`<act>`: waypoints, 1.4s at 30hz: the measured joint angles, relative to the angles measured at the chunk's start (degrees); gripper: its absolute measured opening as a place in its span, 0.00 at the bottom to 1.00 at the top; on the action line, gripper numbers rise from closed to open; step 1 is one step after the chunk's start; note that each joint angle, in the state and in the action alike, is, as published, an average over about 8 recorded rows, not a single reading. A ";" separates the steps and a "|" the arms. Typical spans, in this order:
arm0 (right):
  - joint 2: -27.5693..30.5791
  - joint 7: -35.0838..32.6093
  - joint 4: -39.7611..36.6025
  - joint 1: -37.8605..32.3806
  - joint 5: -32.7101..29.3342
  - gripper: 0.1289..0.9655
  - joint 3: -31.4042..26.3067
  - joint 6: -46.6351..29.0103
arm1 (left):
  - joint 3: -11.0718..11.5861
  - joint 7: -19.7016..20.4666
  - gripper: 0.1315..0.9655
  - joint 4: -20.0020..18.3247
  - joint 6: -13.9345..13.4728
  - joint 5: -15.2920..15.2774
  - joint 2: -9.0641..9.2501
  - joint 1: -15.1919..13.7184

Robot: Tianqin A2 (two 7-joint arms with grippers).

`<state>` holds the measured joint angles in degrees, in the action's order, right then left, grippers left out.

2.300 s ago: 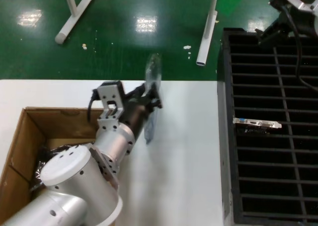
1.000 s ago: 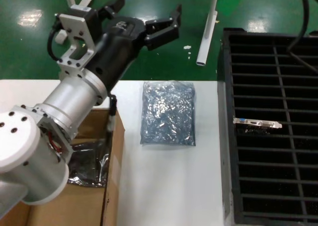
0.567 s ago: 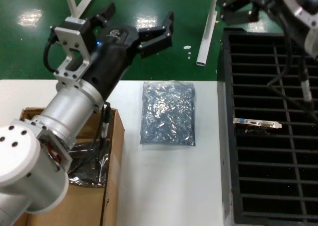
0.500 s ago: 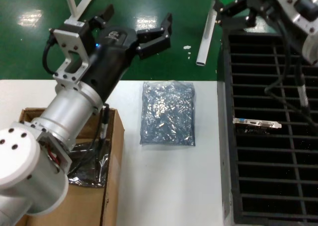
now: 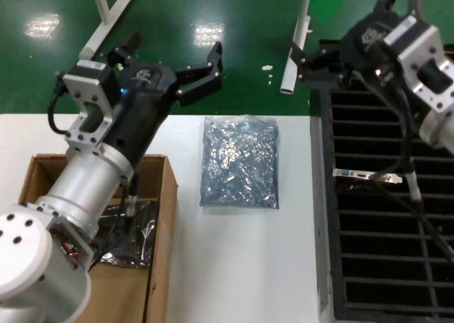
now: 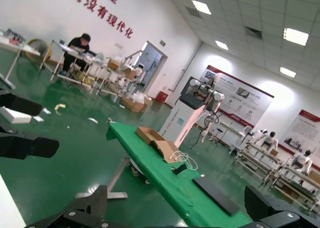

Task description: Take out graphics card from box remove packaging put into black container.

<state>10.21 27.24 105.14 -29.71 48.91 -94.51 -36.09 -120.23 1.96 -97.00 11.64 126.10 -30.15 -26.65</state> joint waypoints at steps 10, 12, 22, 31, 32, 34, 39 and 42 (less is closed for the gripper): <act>1.57 -6.13 -3.04 6.69 12.25 1.00 0.64 8.11 | 6.43 -0.44 1.00 1.20 -2.62 -5.19 2.92 6.00; 1.89 -7.37 -3.64 8.02 14.67 1.00 0.77 9.75 | 7.71 -0.53 1.00 1.44 -3.15 -6.21 3.50 7.19; 3.46 -13.47 -6.67 14.70 26.82 1.00 1.41 17.84 | 14.12 -0.97 1.00 2.63 -5.76 -11.37 6.41 13.18; 4.85 -18.94 -9.37 20.68 37.71 1.00 1.97 25.09 | 19.87 -1.36 1.00 3.71 -8.10 -15.97 9.02 18.55; 5.01 -19.56 -9.67 21.36 38.94 1.00 2.04 25.91 | 20.52 -1.41 1.00 3.83 -8.36 -16.49 9.32 19.16; 5.32 -20.77 -10.28 22.68 41.37 1.00 2.16 27.52 | 21.79 -1.50 1.00 4.07 -8.88 -17.52 9.90 20.35; 6.10 -23.79 -11.77 25.95 47.36 1.00 2.48 31.51 | 24.93 -1.71 1.00 4.65 -10.17 -20.06 11.32 23.28; 6.41 -25.02 -12.37 27.29 49.80 1.00 2.61 33.14 | 26.22 -1.80 1.00 4.89 -10.69 -21.09 11.91 24.48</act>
<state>16.62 2.22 92.77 -2.42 98.71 -91.90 -2.95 -94.01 0.16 -92.10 0.95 105.00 -18.25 -2.17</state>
